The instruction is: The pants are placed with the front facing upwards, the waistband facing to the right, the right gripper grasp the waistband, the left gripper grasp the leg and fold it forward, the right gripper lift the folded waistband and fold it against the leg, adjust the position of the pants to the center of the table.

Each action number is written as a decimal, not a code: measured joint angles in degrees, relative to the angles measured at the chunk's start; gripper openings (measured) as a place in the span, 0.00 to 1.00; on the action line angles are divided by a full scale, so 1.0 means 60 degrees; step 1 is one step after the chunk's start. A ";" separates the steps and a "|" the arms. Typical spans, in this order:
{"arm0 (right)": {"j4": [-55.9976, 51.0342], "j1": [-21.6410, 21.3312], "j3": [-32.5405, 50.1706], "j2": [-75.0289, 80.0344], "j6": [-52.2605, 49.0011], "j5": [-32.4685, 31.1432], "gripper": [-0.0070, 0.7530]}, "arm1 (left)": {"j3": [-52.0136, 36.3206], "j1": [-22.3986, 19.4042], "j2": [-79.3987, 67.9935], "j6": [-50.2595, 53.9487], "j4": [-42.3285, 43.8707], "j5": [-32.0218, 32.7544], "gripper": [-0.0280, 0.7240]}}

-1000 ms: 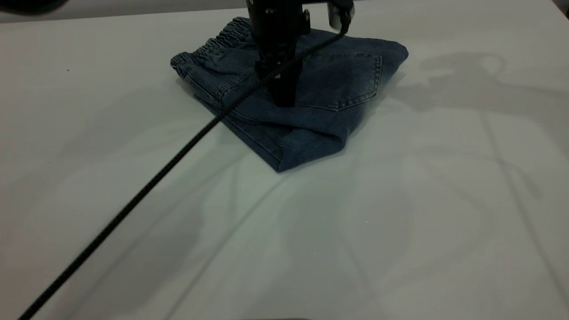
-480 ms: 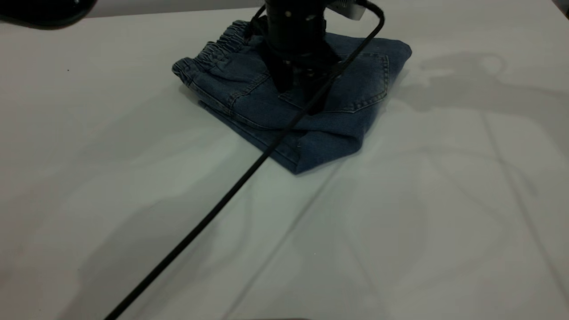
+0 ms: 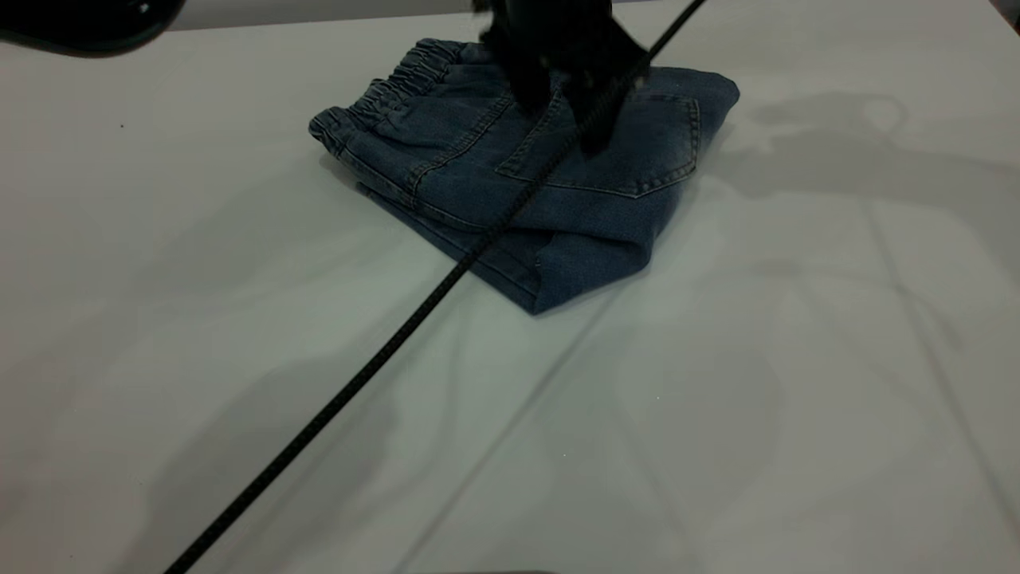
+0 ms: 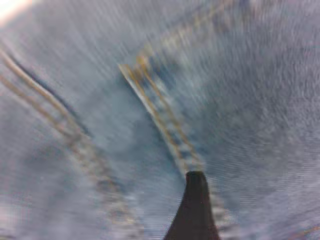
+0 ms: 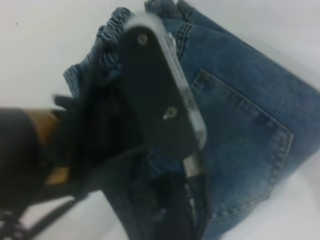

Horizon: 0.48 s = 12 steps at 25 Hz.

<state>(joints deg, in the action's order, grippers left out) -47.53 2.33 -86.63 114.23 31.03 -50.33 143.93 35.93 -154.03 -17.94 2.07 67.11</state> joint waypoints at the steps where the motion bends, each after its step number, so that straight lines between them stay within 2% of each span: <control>1: 0.0000 0.0000 0.0000 0.0000 0.0000 0.0000 0.79 | 0.0113 0.0000 0.0036 -0.0440 0.0227 0.0000 0.79; 6: 0.0000 0.0000 0.0000 0.0000 -0.0010 -0.0131 0.79 | 0.0199 0.0000 -0.0031 -0.3154 0.1278 0.0000 0.79; 12: 0.0000 0.0000 0.0000 0.0000 -0.0010 -0.0235 0.79 | 0.0199 0.0000 -0.0476 -0.5073 0.1207 0.0000 0.79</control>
<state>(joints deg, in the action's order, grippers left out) -47.53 2.33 -86.63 114.23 30.97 -51.74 145.12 35.93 -156.88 -48.38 9.31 67.11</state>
